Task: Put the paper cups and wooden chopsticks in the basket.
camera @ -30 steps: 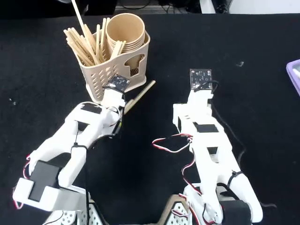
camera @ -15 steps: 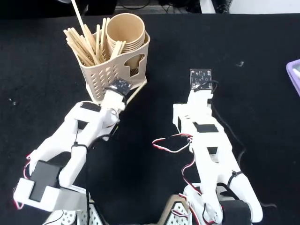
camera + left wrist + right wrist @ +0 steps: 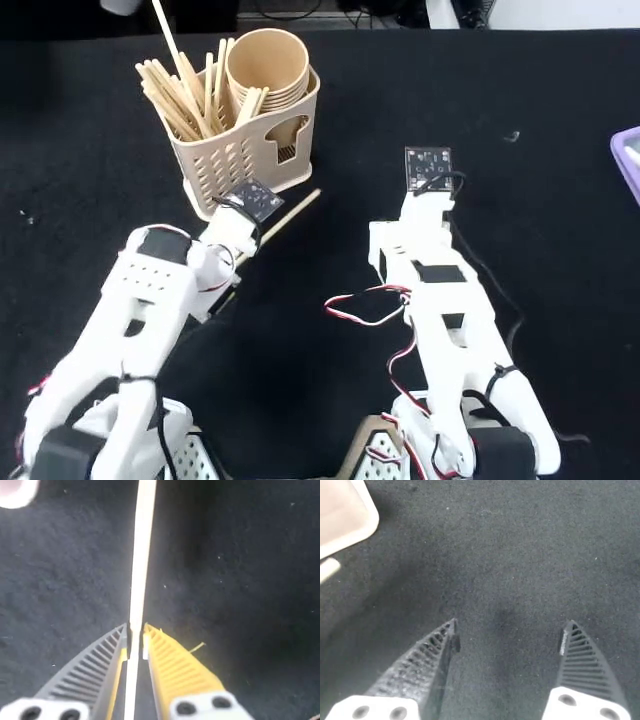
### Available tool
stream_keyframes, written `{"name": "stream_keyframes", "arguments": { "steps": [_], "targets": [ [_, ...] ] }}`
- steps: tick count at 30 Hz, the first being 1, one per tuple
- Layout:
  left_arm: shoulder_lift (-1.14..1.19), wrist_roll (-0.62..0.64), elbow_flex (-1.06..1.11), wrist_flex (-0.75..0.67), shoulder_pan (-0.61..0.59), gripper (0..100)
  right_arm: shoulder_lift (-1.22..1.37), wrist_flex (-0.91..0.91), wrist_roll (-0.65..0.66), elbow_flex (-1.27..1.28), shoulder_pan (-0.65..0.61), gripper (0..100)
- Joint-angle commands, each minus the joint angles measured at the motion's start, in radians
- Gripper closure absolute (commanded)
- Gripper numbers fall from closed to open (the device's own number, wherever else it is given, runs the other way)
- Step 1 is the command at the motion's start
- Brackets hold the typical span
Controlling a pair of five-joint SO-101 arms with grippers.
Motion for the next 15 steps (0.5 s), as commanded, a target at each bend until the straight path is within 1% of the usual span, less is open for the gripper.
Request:
{"name": "stream_keyframes", "arguments": {
  "steps": [1,4,10,15],
  "targets": [
    [-0.071,-0.003,0.064,-0.028,0.008,97,-0.030,-0.025,0.002,-0.033,0.017,67.7],
    [-0.083,0.000,0.087,-0.048,0.015,97,-0.030,-0.025,0.002,-0.033,0.017,67.7],
    [-0.213,-0.008,0.025,0.103,0.048,97,-0.028,-0.025,0.002,-0.033,0.017,67.7],
    [-0.344,-0.008,-0.081,0.163,0.045,97,-0.028,-0.025,0.002,-0.033,0.018,67.7]
  ]
}}
